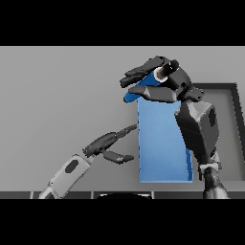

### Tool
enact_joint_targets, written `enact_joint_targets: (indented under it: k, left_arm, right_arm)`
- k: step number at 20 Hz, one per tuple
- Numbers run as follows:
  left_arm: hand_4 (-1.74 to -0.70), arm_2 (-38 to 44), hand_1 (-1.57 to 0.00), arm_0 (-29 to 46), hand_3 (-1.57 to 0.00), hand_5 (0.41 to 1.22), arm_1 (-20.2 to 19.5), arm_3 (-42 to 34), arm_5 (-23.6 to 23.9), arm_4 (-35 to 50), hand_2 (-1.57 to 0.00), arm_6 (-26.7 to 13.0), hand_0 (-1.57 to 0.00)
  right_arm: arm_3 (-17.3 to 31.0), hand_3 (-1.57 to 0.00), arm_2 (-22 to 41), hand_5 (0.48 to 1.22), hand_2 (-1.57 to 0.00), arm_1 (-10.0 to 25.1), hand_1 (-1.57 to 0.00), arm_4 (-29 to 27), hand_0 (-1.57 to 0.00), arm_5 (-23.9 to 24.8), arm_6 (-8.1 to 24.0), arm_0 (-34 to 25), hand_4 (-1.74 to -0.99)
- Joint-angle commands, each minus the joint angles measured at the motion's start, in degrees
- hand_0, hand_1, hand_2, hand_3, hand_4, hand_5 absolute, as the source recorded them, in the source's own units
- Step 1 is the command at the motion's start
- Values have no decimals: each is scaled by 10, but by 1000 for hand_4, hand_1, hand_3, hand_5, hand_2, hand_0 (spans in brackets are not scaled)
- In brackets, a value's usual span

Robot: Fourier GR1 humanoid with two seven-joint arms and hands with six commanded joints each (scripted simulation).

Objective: Pick up the blue pipe and place it into the blue bin.

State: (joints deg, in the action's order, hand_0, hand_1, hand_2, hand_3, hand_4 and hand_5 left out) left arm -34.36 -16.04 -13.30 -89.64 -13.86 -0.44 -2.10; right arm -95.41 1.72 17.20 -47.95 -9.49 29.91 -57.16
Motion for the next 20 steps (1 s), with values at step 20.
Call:
enact_joint_targets:
  k: [20]
  left_arm:
    - [-882,14,1,4,1,464,-10,-7,-3,18,1,-17,1]
  right_arm:
    - [173,-1571,77,1124,-1571,90,-1571,100,-1571,105,50,260,-1655]
